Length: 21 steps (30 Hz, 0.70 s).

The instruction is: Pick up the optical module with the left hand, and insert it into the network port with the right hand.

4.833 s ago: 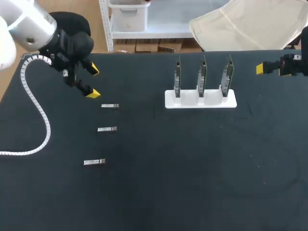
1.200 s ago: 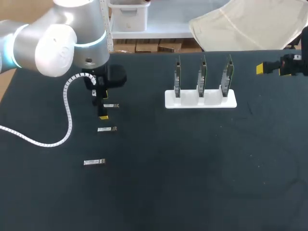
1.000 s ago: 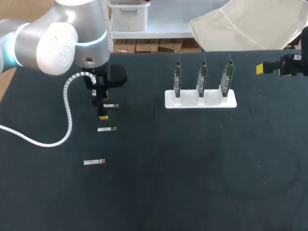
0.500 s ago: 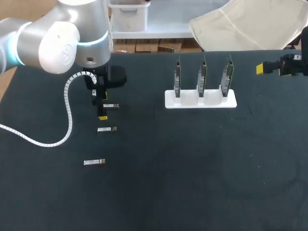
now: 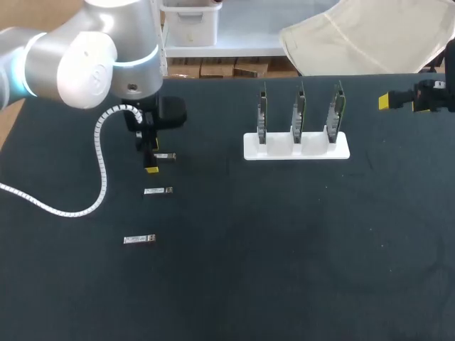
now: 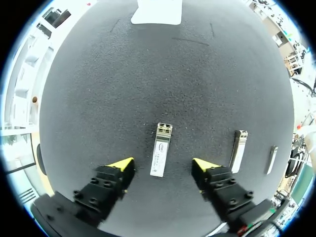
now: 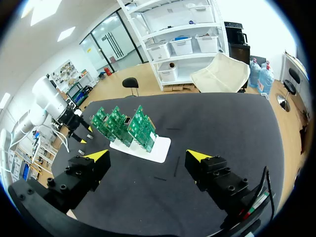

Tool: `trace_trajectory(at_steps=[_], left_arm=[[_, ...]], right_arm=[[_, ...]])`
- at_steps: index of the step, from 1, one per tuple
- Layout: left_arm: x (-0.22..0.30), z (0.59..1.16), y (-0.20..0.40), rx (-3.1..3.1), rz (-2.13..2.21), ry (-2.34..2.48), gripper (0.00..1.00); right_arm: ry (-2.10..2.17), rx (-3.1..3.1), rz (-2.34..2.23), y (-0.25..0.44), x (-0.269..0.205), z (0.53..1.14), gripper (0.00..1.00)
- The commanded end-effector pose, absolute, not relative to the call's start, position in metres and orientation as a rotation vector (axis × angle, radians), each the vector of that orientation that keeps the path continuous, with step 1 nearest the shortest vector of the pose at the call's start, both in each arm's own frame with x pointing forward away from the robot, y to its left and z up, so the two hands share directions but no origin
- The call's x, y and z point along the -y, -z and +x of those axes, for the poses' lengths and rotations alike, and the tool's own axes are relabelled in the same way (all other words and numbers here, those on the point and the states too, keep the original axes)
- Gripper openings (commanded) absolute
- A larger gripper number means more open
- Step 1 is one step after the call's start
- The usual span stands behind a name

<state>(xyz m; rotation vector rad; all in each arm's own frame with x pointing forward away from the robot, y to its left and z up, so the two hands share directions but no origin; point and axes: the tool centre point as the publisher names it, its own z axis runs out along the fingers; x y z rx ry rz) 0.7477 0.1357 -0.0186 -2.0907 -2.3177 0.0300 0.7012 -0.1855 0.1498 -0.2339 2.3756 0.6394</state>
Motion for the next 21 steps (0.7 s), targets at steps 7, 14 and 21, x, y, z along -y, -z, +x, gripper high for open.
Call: trace_trajectory(at_steps=[7, 14, 21], left_arm=[[-0.136, 0.749, 0.020, 2.309, -2.089, -0.024, 0.00], [-0.136, 0.747, 0.020, 2.319, -2.089, -0.034, 0.00], [-0.130, 0.752, -0.005, 2.412, -2.122, -0.087, 0.00]], right_arm=[[-0.633, -2.377, -0.230, -0.151, 0.185, 0.700, 1.00], [-0.633, -2.377, -0.230, -0.151, 0.185, 0.700, 1.00], [-0.633, -2.377, -0.230, -0.151, 0.185, 0.700, 1.00]])
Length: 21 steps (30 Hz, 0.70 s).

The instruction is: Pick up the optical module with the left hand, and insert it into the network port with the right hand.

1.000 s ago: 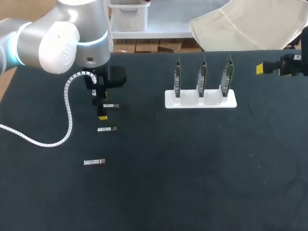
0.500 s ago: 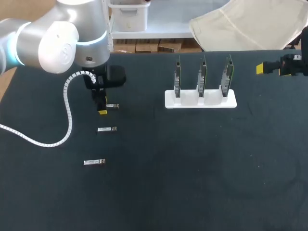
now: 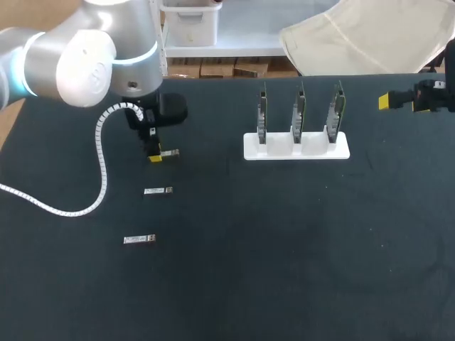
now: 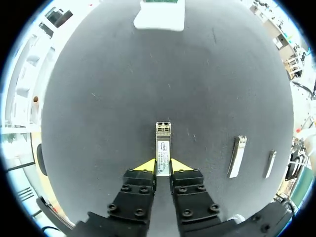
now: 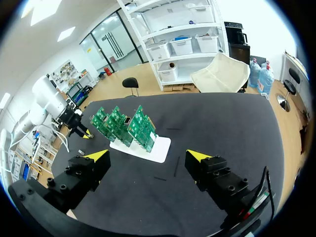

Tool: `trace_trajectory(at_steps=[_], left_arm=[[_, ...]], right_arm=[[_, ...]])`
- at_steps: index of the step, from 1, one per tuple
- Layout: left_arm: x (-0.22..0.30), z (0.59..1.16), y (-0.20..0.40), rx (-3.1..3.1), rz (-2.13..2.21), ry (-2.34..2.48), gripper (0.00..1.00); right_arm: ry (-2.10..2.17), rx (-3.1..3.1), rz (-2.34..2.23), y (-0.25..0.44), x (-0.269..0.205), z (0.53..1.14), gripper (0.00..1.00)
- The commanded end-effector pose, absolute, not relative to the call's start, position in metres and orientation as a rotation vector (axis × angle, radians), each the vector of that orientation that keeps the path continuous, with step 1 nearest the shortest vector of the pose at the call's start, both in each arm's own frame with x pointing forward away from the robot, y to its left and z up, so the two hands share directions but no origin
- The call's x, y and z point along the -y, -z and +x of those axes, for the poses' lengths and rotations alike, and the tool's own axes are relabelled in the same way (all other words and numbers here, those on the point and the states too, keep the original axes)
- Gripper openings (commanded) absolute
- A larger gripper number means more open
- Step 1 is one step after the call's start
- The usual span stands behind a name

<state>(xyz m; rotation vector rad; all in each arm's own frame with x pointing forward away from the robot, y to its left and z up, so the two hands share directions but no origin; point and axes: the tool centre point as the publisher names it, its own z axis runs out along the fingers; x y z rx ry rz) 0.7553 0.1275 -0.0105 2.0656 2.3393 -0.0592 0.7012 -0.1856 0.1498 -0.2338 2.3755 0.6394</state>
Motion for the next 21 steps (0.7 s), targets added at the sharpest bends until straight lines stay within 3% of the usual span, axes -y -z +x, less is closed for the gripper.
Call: trace_trajectory(at_steps=[1, 13, 21], left_arm=[[-0.128, 0.754, -0.012, -2.288, 2.007, 0.091, 0.00], [-0.099, 0.771, -0.110, -2.035, 1.699, 0.310, 0.00], [-0.109, 0.774, -0.128, -2.006, 1.601, 0.305, 0.00]], right_arm=[[-0.633, -2.377, -0.230, -0.151, 0.185, 0.700, 1.00], [-0.633, -2.377, -0.230, -0.151, 0.185, 0.700, 1.00], [-0.633, -2.377, -0.230, -0.151, 0.185, 0.700, 1.00]])
